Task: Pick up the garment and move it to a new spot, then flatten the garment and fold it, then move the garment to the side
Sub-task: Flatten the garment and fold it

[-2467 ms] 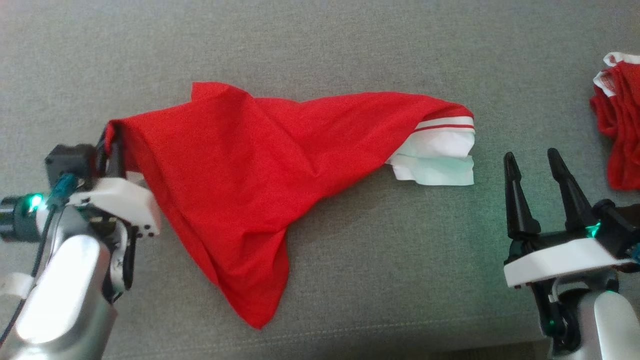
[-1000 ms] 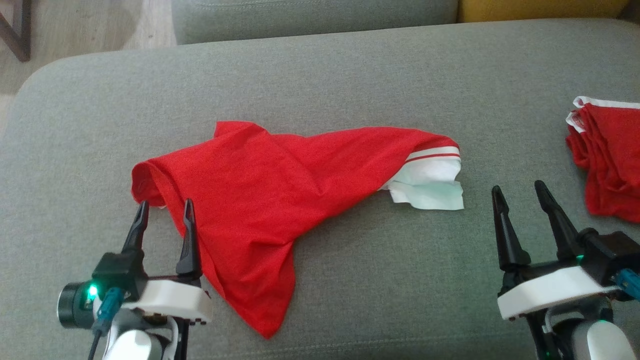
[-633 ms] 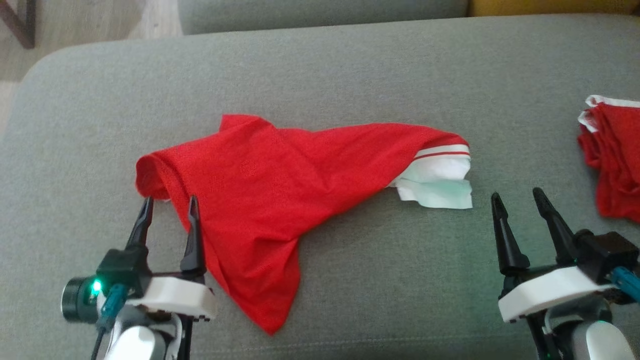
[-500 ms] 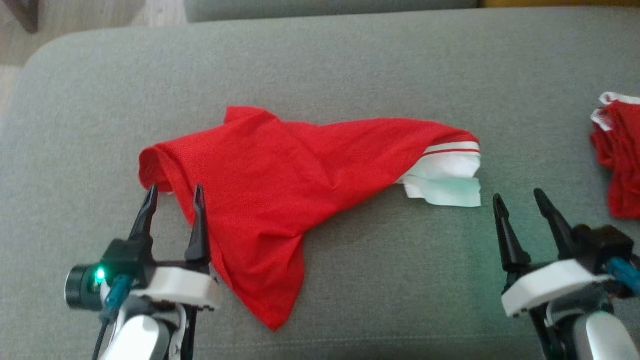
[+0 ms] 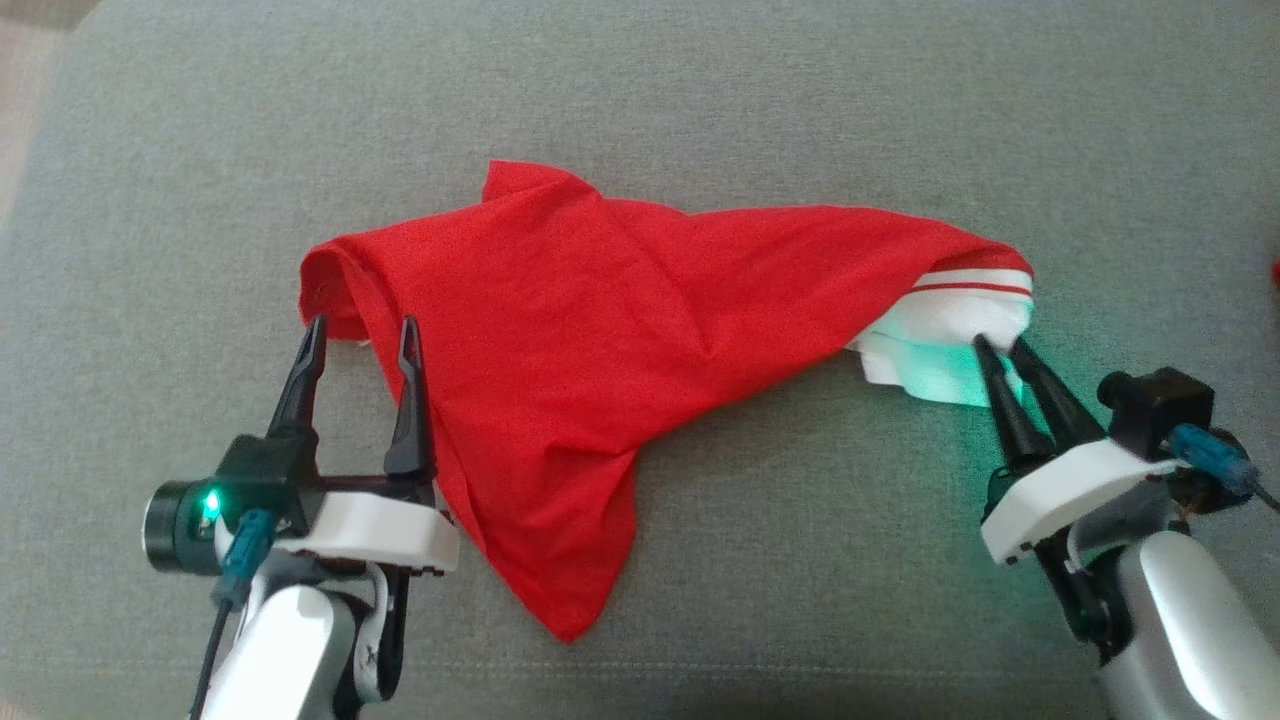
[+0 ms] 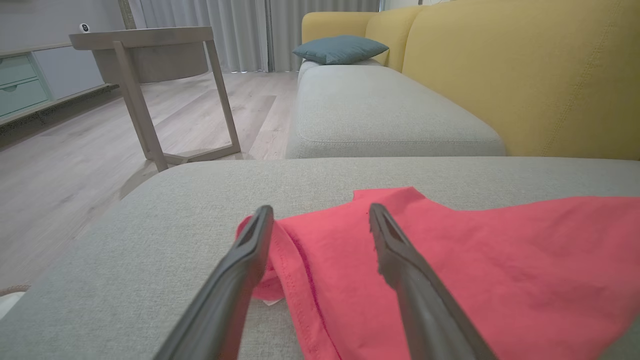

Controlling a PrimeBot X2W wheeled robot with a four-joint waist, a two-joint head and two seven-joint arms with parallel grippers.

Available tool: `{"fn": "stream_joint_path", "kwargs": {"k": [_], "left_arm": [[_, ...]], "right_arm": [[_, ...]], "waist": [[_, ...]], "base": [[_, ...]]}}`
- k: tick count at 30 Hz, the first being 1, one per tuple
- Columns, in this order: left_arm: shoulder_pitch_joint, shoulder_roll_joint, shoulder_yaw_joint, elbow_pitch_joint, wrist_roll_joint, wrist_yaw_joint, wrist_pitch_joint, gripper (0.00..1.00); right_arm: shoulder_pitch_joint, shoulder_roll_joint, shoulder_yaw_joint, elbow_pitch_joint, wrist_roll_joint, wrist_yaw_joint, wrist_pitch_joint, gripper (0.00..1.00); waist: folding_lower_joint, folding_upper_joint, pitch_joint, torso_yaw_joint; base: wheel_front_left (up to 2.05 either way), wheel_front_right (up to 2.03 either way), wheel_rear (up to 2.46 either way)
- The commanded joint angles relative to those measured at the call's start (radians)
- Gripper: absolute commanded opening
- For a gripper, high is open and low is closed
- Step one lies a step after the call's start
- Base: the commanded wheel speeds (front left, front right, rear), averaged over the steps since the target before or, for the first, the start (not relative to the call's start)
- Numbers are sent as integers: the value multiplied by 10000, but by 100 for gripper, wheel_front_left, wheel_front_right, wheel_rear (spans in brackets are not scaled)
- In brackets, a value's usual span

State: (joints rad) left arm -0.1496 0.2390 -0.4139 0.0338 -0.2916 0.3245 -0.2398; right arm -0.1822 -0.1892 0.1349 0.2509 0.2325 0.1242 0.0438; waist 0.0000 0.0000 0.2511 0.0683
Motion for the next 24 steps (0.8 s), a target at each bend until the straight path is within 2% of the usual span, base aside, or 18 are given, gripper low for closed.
{"fn": "stream_joint_path", "kwargs": {"k": [1, 6, 12, 19, 24], "left_arm": [[-437, 85, 346, -276, 133, -15, -134, 100], [-470, 86, 403, -246, 175, -12, -173, 100], [-454, 113, 454, -258, 198, -28, -194, 100], [-487, 149, 463, -314, 232, -64, -205, 100], [-607, 114, 424, -353, 273, -96, -210, 100]], "right_arm": [[-308, -280, 264, -374, 143, 65, -278, 0], [-89, -618, 259, -1251, 305, 65, -1017, 0], [559, -875, -85, -3216, 88, 65, -1220, 0], [1405, -942, -1023, -5430, -154, 65, -432, 0], [1530, -839, -1471, -6056, -56, 65, 207, 0]], "waist": [[0, 0, 0, -48], [0, 0, -62, -272], [0, 0, -164, -600], [0, 0, -162, -774], [0, 0, 52, -761]], "base": [[0, 0, 0], [0, 0, 0], [0, 0, 0], [0, 0, 0], [0, 0, 0]]}}
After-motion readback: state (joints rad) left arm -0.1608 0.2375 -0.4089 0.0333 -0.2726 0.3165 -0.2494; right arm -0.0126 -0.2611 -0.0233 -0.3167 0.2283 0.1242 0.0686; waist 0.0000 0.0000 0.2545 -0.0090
